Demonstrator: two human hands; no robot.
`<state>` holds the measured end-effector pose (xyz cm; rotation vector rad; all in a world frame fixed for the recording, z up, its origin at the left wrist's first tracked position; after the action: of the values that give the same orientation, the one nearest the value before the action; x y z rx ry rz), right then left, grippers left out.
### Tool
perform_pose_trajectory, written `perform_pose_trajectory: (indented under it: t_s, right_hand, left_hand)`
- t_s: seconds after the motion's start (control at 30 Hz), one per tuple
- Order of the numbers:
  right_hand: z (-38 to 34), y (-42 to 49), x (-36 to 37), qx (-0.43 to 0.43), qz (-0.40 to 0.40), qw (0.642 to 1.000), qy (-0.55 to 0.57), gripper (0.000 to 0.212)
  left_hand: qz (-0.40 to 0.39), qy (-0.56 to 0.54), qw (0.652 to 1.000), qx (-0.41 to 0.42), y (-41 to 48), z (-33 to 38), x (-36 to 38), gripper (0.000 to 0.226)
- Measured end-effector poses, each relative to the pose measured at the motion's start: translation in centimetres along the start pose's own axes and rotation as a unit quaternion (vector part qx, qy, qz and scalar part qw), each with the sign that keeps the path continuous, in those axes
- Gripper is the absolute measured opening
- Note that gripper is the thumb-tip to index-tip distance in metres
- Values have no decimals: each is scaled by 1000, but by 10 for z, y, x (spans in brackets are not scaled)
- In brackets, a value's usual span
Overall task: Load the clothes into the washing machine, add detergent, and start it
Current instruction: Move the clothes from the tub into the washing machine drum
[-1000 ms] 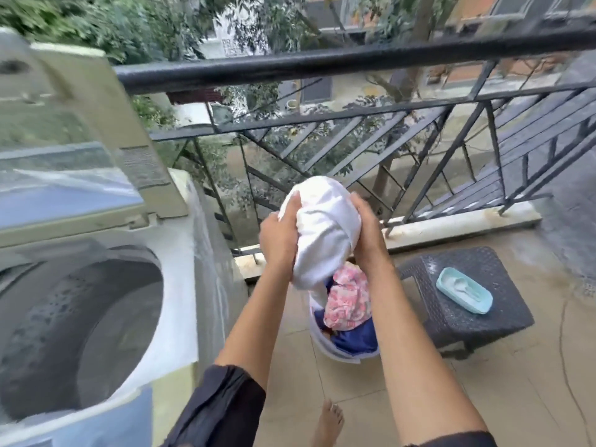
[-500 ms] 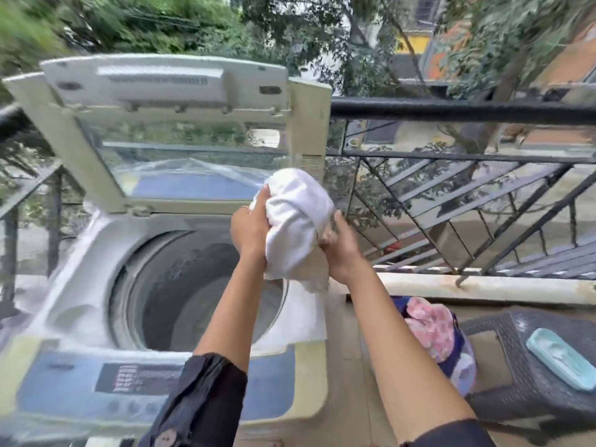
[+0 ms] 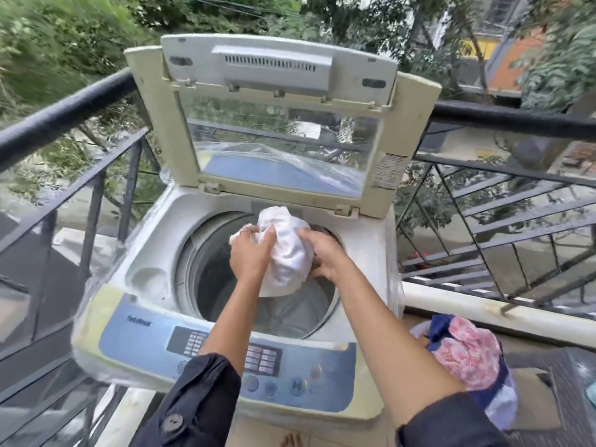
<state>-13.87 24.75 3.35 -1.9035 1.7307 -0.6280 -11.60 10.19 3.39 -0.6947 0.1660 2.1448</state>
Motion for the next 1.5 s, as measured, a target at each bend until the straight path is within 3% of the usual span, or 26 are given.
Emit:
perform_pose_trajectory:
  t_s: [0.13,0.3,0.53,0.63,0.9,1.03,1.17,1.33,1.5]
  right_hand:
    - [5,-5,-1,-28,27,998,-48,29]
    - [14,-4,-12,-60,62,991,-98,33]
    - [16,-14,-51,-107,110,986,-65,14]
    - [12,-19,-78,-153,141,977,-47,20]
    - [19,-38,-183,-217,193,956,46,18]
    - [34,-43,-244,-234,201,950,42,14]
    - [60,-42,-320,-227,265,936,36,16]
    - [103,-32,-416,-215,327,919,51,3]
    - [138,-6,-485,-181,369,909,64,4]
  left_hand:
    - [-57,-1,997,-48,-6,-17,7,39]
    - [-32,-12,999,-20,-16,-9,14,32]
    - [-13,-55,998,38,-44,29,39,26]
    - [-18,-81,994,67,-60,48,58,25]
    - [-88,-133,980,118,-124,89,145,23]
    - [-118,-90,981,126,-160,95,201,29]
    - [-159,-100,977,105,-204,97,266,22]
    - [-132,-85,987,43,-262,84,344,18]
    - [-127,-59,990,-4,-304,70,412,25]
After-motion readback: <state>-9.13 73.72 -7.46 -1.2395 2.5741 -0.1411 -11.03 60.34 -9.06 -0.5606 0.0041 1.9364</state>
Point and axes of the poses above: each hand's wrist, its own y-axis towards the middle knuckle, its own x-axis out of the palm, z = x × y, the point moved 4 cm from there along y, towards the middle knuckle, and after that the axes turned 5 degrees about z, right-handed, at the moved point
